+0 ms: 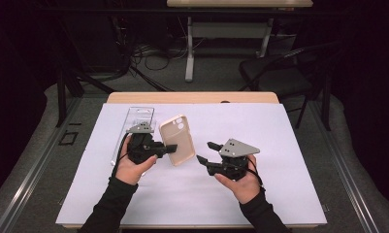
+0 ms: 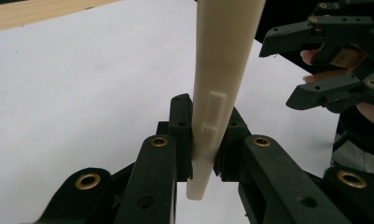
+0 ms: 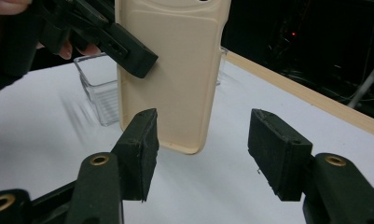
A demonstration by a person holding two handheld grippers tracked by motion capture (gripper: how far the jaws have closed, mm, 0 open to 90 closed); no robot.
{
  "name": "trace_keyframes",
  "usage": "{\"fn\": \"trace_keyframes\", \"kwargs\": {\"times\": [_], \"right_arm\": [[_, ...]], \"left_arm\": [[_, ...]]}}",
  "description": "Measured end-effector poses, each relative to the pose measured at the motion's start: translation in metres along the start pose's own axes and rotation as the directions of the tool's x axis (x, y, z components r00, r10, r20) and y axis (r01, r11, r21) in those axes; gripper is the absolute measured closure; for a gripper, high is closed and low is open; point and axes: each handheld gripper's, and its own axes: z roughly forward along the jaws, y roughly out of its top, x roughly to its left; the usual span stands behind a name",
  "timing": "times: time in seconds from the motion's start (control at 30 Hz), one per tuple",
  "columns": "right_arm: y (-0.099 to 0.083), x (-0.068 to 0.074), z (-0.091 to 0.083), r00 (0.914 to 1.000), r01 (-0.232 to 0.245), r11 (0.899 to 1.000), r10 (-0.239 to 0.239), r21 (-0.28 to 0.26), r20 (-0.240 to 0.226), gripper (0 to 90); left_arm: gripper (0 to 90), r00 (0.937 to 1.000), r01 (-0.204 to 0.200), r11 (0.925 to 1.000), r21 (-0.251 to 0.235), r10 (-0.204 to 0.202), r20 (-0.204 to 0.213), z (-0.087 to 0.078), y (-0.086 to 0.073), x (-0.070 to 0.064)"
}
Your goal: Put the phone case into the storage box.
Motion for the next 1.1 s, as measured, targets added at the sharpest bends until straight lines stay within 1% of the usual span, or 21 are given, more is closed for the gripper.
{"fn": "trace_keyframes", "kwargs": {"times": [0.03, 0.07, 0.1, 0.13, 0.23, 0.3, 0.33, 0.47, 0.57, 0.6, 0.63, 0.67, 0.77, 0.8, 0.87, 0.93, 0.97, 1.0, 1.03, 1.07, 1.1], "right_arm": [[0.001, 0.000, -0.001, 0.9999, -0.002, 1.000, 0.002, -0.009, -0.011, 43.3], [0.001, 0.000, -0.001, 0.9999, -0.002, 1.000, 0.002, -0.009, -0.011, 43.3], [0.001, 0.000, -0.003, 0.9995, -0.018, 1.000, 0.017, -0.018, -0.027, 43.2], [0.001, 0.000, -0.004, 0.9992, -0.022, 1.000, 0.022, -0.020, -0.033, 43.1], [0.002, -0.002, -0.007, 0.9983, -0.024, 1.000, 0.024, -0.012, -0.053, 42.5], [0.002, -0.002, -0.009, 0.9981, -0.025, 1.000, 0.024, -0.009, -0.057, 42.3], [0.002, -0.004, -0.011, 0.9976, -0.031, 0.999, 0.030, -0.014, -0.062, 41.5], [0.002, -0.008, -0.014, 0.9960, -0.051, 0.999, 0.050, -0.017, -0.075, 40.9], [0.002, -0.009, -0.015, 0.9926, -0.066, 0.998, 0.065, -0.003, -0.103, 42.1], [0.002, -0.009, -0.015, 0.9926, -0.066, 0.998, 0.065, -0.003, -0.103, 42.1], [0.002, -0.009, -0.016, 0.9904, -0.070, 0.998, 0.070, 0.005, -0.119, 43.7], [0.002, -0.009, -0.016, 0.9904, -0.070, 0.998, 0.070, 0.005, -0.119, 43.7], [0.001, -0.008, -0.015, 0.9859, -0.082, 0.996, 0.084, 0.019, -0.145, 46.7], [0.001, -0.008, -0.015, 0.9859, -0.082, 0.996, 0.084, 0.019, -0.145, 46.7], [0.001, -0.008, -0.015, 0.9821, -0.089, 0.996, 0.092, 0.027, -0.164, 50.4], [0.001, -0.008, -0.015, 0.9808, -0.093, 0.995, 0.097, 0.029, -0.169, 51.7], [0.001, -0.008, -0.015, 0.9789, -0.096, 0.995, 0.100, 0.028, -0.178, 54.6], [0.001, -0.008, -0.015, 0.9777, -0.098, 0.995, 0.102, 0.030, -0.184, 55.6], [0.001, -0.008, -0.015, 0.9777, -0.098, 0.995, 0.102, 0.030, -0.184, 55.6], [0.000, -0.008, -0.015, 0.9768, -0.100, 0.995, 0.104, 0.029, -0.187, 56.2], [0.000, -0.008, -0.015, 0.9748, -0.102, 0.994, 0.106, 0.030, -0.197, 59.1]], "left_arm": [[80.6, 0.9999, -0.014, 0.9999, 0.002, 0.014, 0.009, -0.001, 0.000, 0.000], [80.6, 0.9995, -0.026, 0.9997, 0.001, 0.026, 0.020, -0.001, 0.001, -0.001], [80.6, 0.9990, -0.032, 0.9995, -0.002, 0.032, 0.031, -0.002, 0.001, -0.002], [80.6, 0.9990, -0.032, 0.9995, -0.002, 0.032, 0.031, -0.002, 0.001, -0.002], [80.6, 0.9976, -0.042, 0.9991, -0.007, 0.042, 0.055, -0.003, 0.001, -0.003], [80.6, 0.9967, -0.045, 0.9990, -0.006, 0.045, 0.068, -0.003, 0.001, -0.004], [80.6, 0.9956, -0.054, 0.9985, -0.007, 0.055, 0.076, -0.004, 0.001, -0.004], [80.6, 0.9939, -0.063, 0.9980, -0.006, 0.063, 0.091, -0.004, 0.001, -0.007], [80.6, 0.9912, -0.078, 0.9969, -0.003, 0.078, 0.107, -0.003, 0.002, -0.008], [80.6, 0.9903, -0.078, 0.9969, -0.002, 0.078, 0.115, -0.003, 0.002, -0.009], [80.6, 0.9880, -0.085, 0.9963, -0.003, 0.085, 0.129, -0.003, 0.002, -0.009], [80.6, 0.9855, -0.089, 0.9961, -0.005, 0.088, 0.145, -0.003, 0.002, -0.010], [80.6, 0.9785, -0.099, 0.9951, -0.005, 0.098, 0.181, -0.001, 0.002, -0.012], [80.6, 0.9767, -0.104, 0.9946, 0.000, 0.102, 0.189, -0.001, 0.002, -0.013], [80.6, 0.9743, -0.117, 0.9931, 0.013, 0.112, 0.196, 0.001, 0.002, -0.015], [80.6, 0.9708, -0.126, 0.9917, 0.022, 0.119, 0.208, 0.004, 0.002, -0.017], [80.6, 0.9687, -0.134, 0.9906, 0.028, 0.125, 0.215, 0.004, 0.002, -0.018], [80.6, 0.9646, -0.143, 0.9891, 0.036, 0.131, 0.229, 0.006, 0.001, -0.020], [80.6, 0.9646, -0.143, 0.9891, 0.036, 0.131, 0.229, 0.006, 0.001, -0.020], [80.6, 0.9629, -0.148, 0.9882, 0.040, 0.135, 0.234, 0.007, 0.001, -0.021], [80.6, 0.9605, -0.154, 0.9872, 0.043, 0.139, 0.241, 0.008, 0.001, -0.021]]}}
